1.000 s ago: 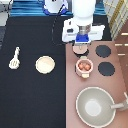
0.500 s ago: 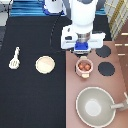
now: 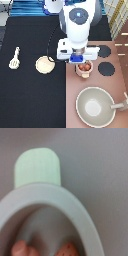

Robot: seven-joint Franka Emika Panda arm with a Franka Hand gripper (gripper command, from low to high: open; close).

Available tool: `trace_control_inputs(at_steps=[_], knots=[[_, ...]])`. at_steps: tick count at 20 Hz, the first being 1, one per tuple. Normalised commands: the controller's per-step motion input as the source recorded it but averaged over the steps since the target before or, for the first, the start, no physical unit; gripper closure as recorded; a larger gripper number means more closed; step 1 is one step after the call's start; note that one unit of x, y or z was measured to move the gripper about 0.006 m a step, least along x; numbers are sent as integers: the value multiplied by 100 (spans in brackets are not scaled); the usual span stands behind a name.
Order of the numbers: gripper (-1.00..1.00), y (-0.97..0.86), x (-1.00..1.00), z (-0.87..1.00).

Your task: Take the lid off the pot, put the pot on the plate, and use the tool to push the pot to the front of the table.

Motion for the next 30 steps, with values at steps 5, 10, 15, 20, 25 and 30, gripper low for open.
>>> trace_control_inputs(at_steps=[5,10,15,20,25,30], knots=[[-100,-2,9,-27],[-100,0,8,-17],[100,0,12,-8],[100,1,13,-1],[100,7,17,0],[100,12,24,2]])
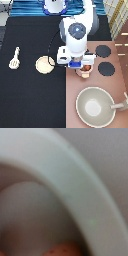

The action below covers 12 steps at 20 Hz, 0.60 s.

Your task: Take the lid off the pot, put the pot on the plate, and use the tool to push the pot to the front of the table.

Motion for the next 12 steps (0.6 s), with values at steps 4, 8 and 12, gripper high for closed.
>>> trace_control_inputs(at_steps=[4,8,12], knots=[[100,13,33,12],[100,9,33,42],[100,-49,6,100]])
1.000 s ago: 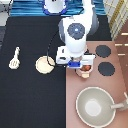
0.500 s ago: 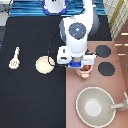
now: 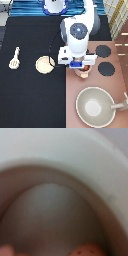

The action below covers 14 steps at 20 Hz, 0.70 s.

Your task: Take the lid off the pot, put the pot on the plate, and use the tool to push the pot to the front of the table.

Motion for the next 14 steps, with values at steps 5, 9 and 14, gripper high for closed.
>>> trace_control_inputs(at_steps=[5,9,14], knots=[[100,-73,-19,90],[100,-76,-22,59],[100,-85,-26,32]])
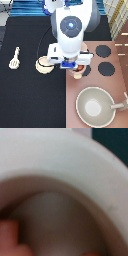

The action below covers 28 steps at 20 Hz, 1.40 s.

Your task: Take the lid off the pot, put the pot on the plate, and use the tool to push the pot to the front of the table.

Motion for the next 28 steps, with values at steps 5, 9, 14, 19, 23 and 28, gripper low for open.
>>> trace_control_inputs(at_steps=[5,9,14,19,23,28], knots=[[100,-84,-32,19],[100,-79,-44,4],[100,-77,-50,0],[100,-73,-57,-11],[100,-60,-71,-41],[100,-34,-89,-64]])
